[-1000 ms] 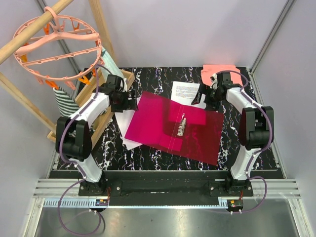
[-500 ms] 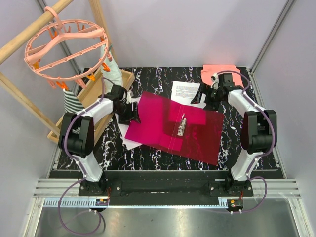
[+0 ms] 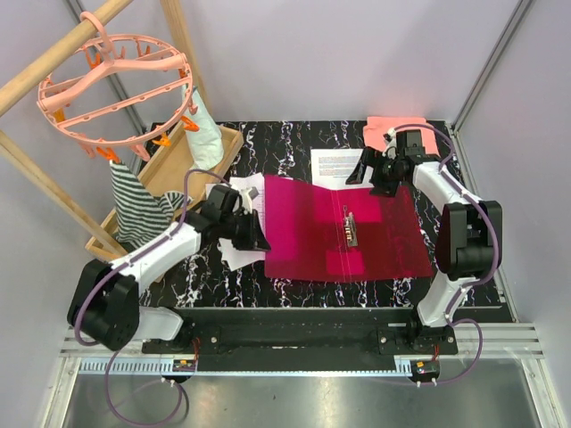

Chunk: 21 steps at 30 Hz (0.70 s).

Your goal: Put the files into the folder

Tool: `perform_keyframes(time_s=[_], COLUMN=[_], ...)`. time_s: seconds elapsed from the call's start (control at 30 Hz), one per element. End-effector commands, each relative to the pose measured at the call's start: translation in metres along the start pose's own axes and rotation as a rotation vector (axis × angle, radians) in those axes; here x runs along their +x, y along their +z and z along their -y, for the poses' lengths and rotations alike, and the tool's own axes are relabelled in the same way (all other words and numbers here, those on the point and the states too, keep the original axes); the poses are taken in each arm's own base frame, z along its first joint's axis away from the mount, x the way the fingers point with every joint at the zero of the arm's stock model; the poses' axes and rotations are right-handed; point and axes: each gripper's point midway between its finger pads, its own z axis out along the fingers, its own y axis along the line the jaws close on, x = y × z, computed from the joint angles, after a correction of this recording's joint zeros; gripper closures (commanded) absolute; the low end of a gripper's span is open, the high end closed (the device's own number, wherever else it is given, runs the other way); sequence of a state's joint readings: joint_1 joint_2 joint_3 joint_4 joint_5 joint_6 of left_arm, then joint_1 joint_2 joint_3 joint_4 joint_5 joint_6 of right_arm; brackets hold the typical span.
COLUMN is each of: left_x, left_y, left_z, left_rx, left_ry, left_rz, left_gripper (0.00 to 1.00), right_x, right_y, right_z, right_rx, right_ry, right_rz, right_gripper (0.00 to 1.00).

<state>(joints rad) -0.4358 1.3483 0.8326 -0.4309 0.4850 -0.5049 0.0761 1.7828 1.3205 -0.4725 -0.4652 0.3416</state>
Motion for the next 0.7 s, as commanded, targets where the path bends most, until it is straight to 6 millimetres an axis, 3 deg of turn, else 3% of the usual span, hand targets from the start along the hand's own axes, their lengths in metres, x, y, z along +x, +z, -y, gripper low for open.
perform_keyframes(time_s=[0.0,0.07,0.13,0.2,0.27,0.33,0.37,0.4,0.47,0.5,0.53,0.57,0.6,0.63,0.67], left_x=[0.024,0.034,0.047,0.051,0.042,0.028,0.024,0.0,-0.023,-0.047,-0.058,-0.08,-0.089,-0.098,-0.119], left_y=[0.004,0.007,0.009,0.006,-0.008,-0.025,-0.034,-0.05,-0.064,-0.077,-0.072,-0.077,-0.072,-0.053,-0.05], left_z=[0.03,0.037,0.031,0.024,0.023,0.027,0.016,0.034,0.044,0.067,0.072,0.098,0.108,0.109,0.128], left_rx=[0.103,0.13,0.118,0.074,0.021,-0.018,-0.093,-0.089,-0.11,-0.072,-0.068,0.004,0.033,0.043,0.102], left_ry=[-0.025,-0.045,-0.06,-0.055,-0.01,0.041,0.072,0.113,0.16,0.187,0.191,0.221,0.224,0.206,0.203], left_rz=[-0.006,-0.012,-0.028,-0.019,0.028,0.081,0.088,0.153,0.2,0.262,0.26,0.309,0.317,0.292,0.349], left_gripper=[0.91,0.91,0.82,0.57,0.41,0.22,0.19,0.17,0.15,0.14,0.14,0.16,0.18,0.18,0.21], right_x=[-0.036,-0.039,-0.056,-0.068,-0.067,-0.077,-0.07,-0.077,-0.073,-0.078,-0.079,-0.079,-0.079,-0.079,-0.078], right_y=[0.003,0.013,0.015,0.023,0.035,0.04,0.05,0.052,0.062,0.063,0.065,0.066,0.068,0.068,0.071], right_z=[-0.004,0.003,0.006,0.016,0.032,0.034,0.045,0.044,0.053,0.054,0.058,0.065,0.067,0.069,0.07], right_rx=[0.027,0.044,0.074,0.117,0.167,0.178,0.197,0.198,0.212,0.223,0.238,0.267,0.274,0.278,0.281], right_ry=[-0.038,-0.04,-0.065,-0.108,-0.143,-0.177,-0.184,-0.193,-0.205,-0.21,-0.212,-0.214,-0.219,-0.219,-0.218], right_rz=[0.079,0.066,0.099,0.105,0.073,0.068,0.022,0.027,-0.005,0.003,0.002,0.002,0.002,-0.001,-0.009], right_gripper=[0.0,0.0,0.0,0.0,0.0,0.0,0.0,0.0,0.0,0.0,0.01,0.0,0.0,0.0,0.0])
